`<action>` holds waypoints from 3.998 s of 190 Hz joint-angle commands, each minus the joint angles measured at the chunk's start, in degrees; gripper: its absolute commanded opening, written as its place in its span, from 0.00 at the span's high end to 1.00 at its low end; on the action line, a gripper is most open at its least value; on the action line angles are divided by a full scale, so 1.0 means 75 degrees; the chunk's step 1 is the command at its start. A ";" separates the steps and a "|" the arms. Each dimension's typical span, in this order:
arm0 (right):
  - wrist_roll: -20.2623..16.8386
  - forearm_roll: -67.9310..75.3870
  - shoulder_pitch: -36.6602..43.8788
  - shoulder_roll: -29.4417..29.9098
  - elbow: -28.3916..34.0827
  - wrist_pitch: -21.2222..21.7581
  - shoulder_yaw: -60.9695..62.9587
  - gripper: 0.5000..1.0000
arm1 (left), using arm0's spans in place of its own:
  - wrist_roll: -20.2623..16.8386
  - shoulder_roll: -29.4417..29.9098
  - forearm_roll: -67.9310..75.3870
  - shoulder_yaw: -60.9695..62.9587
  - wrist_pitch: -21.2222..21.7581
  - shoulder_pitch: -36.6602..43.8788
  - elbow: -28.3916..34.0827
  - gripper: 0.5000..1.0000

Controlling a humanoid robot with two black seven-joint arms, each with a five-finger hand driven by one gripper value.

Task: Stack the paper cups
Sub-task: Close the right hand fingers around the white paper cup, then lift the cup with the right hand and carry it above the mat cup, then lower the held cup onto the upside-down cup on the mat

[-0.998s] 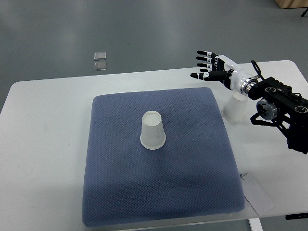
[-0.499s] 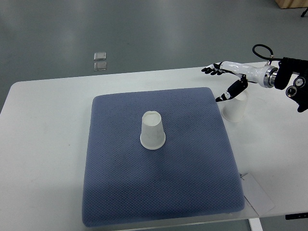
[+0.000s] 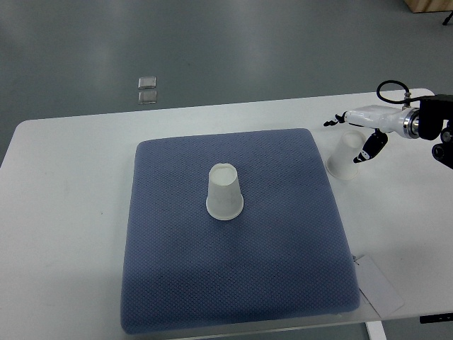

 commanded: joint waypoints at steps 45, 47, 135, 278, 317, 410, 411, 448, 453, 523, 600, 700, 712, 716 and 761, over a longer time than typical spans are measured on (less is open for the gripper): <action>-0.0001 -0.0031 0.0019 0.0267 -0.0509 -0.0208 -0.0184 0.25 | 0.0005 0.0000 0.0000 0.0000 0.0000 0.0000 0.0000 0.00; -0.0001 -0.0031 0.0019 0.0267 -0.0509 -0.0208 -0.0196 0.25 | -0.0007 0.0000 0.0000 0.0000 0.0000 0.0000 0.0000 0.00; 0.0093 -0.0031 0.0008 0.0373 -0.0744 -0.0232 -0.0396 0.41 | -0.0007 0.0000 0.0000 0.0000 0.0000 0.0000 0.0000 0.00; 0.0433 0.0086 0.0745 0.0420 -0.0850 -0.0091 -0.0360 1.00 | -0.0007 0.0000 0.0000 0.0000 0.0000 0.0000 0.0000 0.00; 0.0562 0.0238 0.1883 -0.0295 0.0522 0.0565 -0.0149 1.00 | -0.0007 0.0000 0.0000 0.0000 0.0000 0.0000 0.0000 0.00; 0.0480 0.0309 0.3324 0.0056 0.3147 0.1596 0.0097 1.00 | -0.0007 0.0000 0.0000 0.0000 0.0000 0.0000 0.0000 0.00; 0.0480 0.0309 0.3336 0.0080 0.3182 0.1620 0.0097 1.00 | -0.0007 0.0000 0.0000 0.0000 0.0000 0.0000 0.0000 0.00; 0.0480 0.0309 0.3430 0.0408 0.3615 0.2041 0.0097 1.00 | 0.0005 0.0000 0.0000 0.0000 0.0000 0.0000 0.0000 0.00; 0.0480 0.0309 0.3430 0.0455 0.3639 0.2077 0.0097 1.00 | -0.0007 0.0000 0.0000 0.0000 0.0000 0.0000 0.0000 0.00; 0.0409 0.0180 0.3207 0.1134 0.3569 0.2112 -0.0220 1.00 | 0.0005 0.0000 0.0000 0.0000 0.0000 0.0000 0.0000 0.00; 0.0397 0.0027 0.3066 0.1252 0.3229 0.2042 -0.0255 1.00 | -0.0007 0.0000 0.0000 0.0000 0.0000 0.0000 0.0000 0.00; 0.0327 0.0121 0.2820 0.1217 0.3100 0.1714 -0.0185 0.41 | 0.0005 0.0000 0.0000 0.0000 0.0000 0.0000 0.0000 0.00; 0.0327 0.0133 0.2773 0.1217 0.3100 0.1714 -0.0173 0.28 | -0.0007 0.0000 0.0000 0.0000 0.0000 0.0000 0.0000 0.00; 0.0339 0.0145 0.2762 0.1217 0.3100 0.1737 -0.0161 0.28 | -0.0007 0.0000 0.0000 0.0000 0.0000 0.0000 0.0000 0.00; 0.0339 0.0156 0.2656 0.1228 0.3112 0.1772 -0.0149 0.22 | 0.0005 0.0000 0.0000 0.0000 0.0000 0.0000 0.0000 0.00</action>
